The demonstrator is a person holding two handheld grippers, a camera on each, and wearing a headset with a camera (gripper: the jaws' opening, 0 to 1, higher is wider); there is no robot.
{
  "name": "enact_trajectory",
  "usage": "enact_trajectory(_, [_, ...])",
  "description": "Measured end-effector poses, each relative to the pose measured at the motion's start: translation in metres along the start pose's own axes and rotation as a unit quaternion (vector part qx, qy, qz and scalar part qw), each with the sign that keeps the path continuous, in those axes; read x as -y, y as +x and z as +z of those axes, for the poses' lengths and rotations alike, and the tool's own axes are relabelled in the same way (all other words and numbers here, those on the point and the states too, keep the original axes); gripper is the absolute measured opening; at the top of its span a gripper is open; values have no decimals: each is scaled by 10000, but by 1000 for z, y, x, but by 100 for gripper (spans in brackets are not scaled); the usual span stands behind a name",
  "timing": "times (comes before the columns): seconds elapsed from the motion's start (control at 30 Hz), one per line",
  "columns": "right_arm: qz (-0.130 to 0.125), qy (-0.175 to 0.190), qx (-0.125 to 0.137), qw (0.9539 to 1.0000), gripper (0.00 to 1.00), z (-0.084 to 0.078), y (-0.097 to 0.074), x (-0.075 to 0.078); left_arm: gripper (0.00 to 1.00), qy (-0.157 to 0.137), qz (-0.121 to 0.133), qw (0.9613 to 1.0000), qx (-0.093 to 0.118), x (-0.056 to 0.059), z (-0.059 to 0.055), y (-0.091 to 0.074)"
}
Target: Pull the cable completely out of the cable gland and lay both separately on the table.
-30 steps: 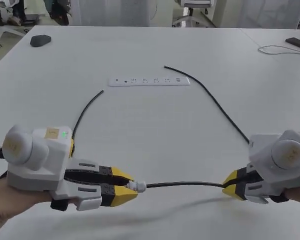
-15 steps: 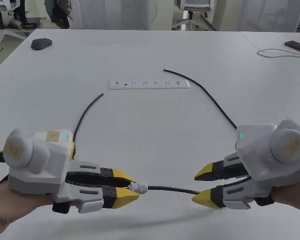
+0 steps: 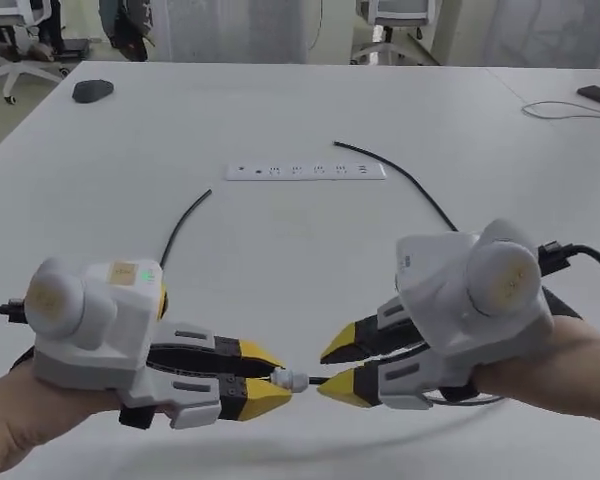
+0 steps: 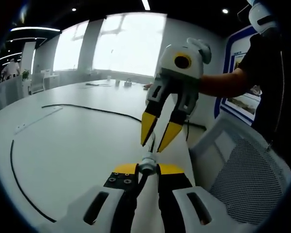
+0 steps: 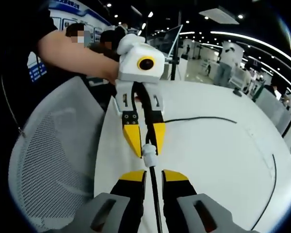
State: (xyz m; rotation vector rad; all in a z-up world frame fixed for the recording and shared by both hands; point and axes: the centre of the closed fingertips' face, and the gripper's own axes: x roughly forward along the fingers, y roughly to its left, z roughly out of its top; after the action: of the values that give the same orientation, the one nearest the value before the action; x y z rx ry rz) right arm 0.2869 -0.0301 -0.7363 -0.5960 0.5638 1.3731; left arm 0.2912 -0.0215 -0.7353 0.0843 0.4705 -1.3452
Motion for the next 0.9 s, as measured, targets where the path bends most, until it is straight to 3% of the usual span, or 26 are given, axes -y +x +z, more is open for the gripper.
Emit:
enact_trajectory(0.43, [-24,-276,-237,9993,0,-7,3,-1,15,69,-22,10000,0,3,3,2])
enact_trajectory(0.7, [-180,-142,-309,9993,0,-10,0,3,15,115,-13,9999,28,3,6,5])
enact_trajectory(0.9, [-340,-37,-510,9981,0,-26,-5,8,15,108,23,9999,20,0,5,5])
